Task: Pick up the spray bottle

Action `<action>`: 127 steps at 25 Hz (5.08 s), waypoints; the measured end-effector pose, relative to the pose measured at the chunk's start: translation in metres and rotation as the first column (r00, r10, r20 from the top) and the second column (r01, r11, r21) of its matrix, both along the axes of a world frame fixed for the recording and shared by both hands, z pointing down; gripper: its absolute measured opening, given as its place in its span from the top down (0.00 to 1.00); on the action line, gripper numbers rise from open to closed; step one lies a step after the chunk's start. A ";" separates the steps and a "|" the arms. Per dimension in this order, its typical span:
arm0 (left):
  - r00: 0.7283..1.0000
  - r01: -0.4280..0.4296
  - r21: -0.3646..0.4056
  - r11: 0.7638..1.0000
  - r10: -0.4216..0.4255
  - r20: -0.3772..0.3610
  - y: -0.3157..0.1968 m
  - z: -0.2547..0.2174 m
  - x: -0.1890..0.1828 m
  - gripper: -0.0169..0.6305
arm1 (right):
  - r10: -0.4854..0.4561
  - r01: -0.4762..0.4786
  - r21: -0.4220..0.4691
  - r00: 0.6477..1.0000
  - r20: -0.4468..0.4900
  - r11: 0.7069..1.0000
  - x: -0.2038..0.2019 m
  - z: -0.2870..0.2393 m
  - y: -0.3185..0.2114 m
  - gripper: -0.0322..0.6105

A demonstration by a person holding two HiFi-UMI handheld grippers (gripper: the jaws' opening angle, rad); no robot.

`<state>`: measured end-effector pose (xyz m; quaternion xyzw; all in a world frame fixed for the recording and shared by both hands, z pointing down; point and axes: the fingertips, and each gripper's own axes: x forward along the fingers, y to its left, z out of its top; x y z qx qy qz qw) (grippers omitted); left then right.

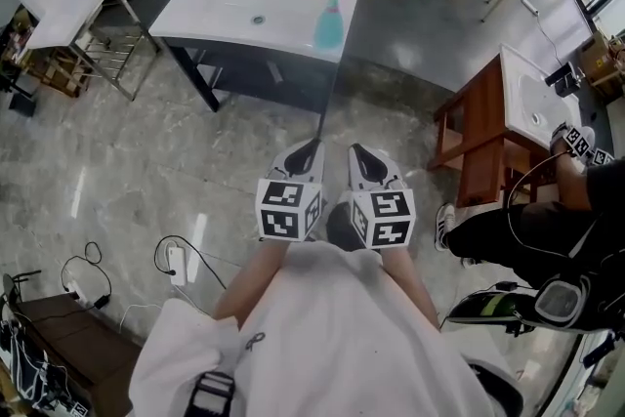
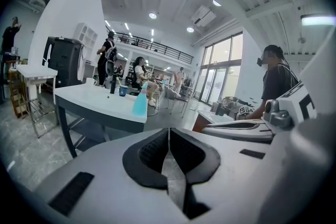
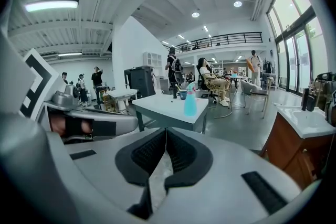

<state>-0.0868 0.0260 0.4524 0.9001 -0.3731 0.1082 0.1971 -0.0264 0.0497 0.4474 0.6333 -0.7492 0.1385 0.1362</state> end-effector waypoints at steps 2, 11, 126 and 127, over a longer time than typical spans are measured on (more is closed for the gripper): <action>1.000 0.005 0.005 1.000 -0.005 -0.006 -0.003 -0.003 0.002 0.92 | 0.004 -0.004 0.010 1.000 0.001 1.000 0.003 -0.003 -0.003 0.91; 1.000 0.021 0.004 1.000 -0.022 0.021 -0.020 0.005 0.009 0.92 | 0.015 -0.016 0.013 0.999 0.045 1.000 0.018 0.005 -0.025 0.90; 0.906 0.419 -0.087 0.904 -0.409 0.110 -0.352 0.053 0.063 0.92 | -0.425 0.427 -0.003 0.901 0.086 0.904 0.081 0.038 -0.383 0.46; 0.908 0.415 -0.088 0.905 -0.405 0.110 -0.355 0.053 0.064 0.92 | -0.428 0.430 -0.002 0.900 0.077 0.903 0.079 0.038 -0.385 0.46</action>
